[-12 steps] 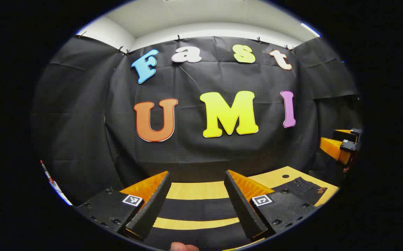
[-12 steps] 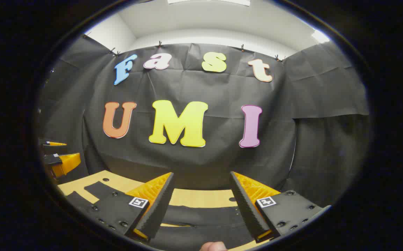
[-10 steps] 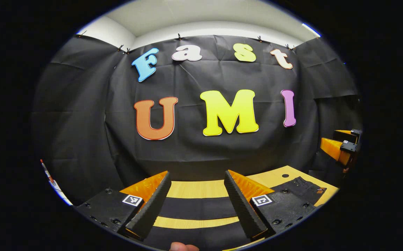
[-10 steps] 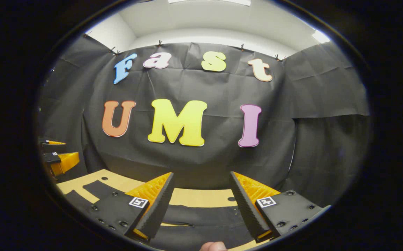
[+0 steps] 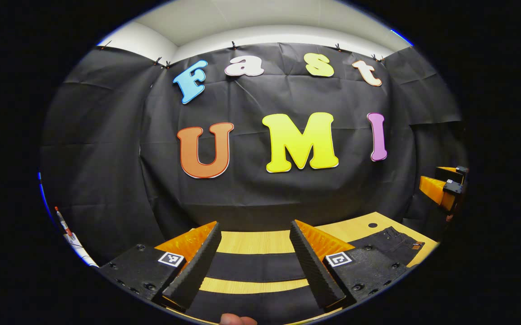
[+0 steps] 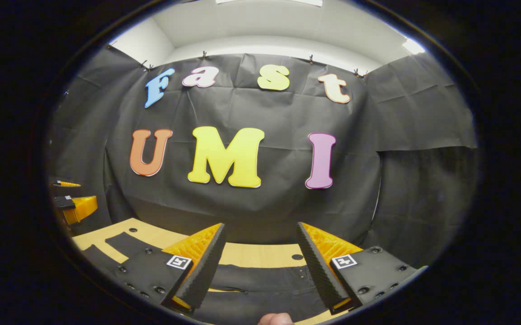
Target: Grasp the waist and the cuffs of the jeans and fold them to make the two legs overlap; first hold the waist and fold one-third of the jeans toward the cuffs, then hold the cuffs and fold the remaining one-third in the same direction to finish folding.
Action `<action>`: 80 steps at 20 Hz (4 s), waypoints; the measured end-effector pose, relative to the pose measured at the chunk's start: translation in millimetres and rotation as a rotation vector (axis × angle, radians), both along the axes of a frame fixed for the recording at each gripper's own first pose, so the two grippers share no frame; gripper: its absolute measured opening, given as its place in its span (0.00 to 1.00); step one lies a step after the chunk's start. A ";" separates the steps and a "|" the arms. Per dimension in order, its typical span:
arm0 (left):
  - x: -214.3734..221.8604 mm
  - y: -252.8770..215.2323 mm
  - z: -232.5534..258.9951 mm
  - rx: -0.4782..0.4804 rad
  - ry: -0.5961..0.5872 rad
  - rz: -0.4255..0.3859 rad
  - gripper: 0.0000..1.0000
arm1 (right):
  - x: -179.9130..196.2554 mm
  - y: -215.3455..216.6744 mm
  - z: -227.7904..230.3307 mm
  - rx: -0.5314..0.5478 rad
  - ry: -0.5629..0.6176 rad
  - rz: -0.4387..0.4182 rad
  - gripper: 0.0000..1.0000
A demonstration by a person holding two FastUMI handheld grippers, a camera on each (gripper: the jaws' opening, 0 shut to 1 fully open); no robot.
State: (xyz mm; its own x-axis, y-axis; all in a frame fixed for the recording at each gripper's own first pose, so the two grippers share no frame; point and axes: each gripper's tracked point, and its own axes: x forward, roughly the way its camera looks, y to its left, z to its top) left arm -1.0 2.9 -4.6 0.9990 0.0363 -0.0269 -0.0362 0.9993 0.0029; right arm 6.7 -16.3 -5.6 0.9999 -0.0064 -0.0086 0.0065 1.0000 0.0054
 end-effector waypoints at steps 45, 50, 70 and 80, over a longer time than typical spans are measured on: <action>-101.9 156.3 -303.4 -1.525 0.584 0.693 1.00 | -23.2 -179.0 -347.4 1.139 0.876 -0.367 0.96; -84.2 159.6 -304.8 -1.516 0.584 0.674 0.99 | -1.9 -185.0 -348.9 1.183 0.859 -0.380 0.95; -36.8 151.0 -325.4 -1.467 0.853 0.664 0.16 | -11.3 -200.4 -370.1 1.137 1.075 -0.697 0.08; -27.8 148.8 -276.5 -1.489 0.782 0.503 0.04 | -4.3 -198.0 -334.5 1.186 0.978 -0.592 0.01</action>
State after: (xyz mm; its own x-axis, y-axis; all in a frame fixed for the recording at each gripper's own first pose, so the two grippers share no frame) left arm -28.8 151.7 -281.2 0.6365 -0.1900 -0.7475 -0.7525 0.0597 -0.6559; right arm 2.4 -214.3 -340.2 0.4734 0.1081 -0.8742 0.8232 0.2989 0.4827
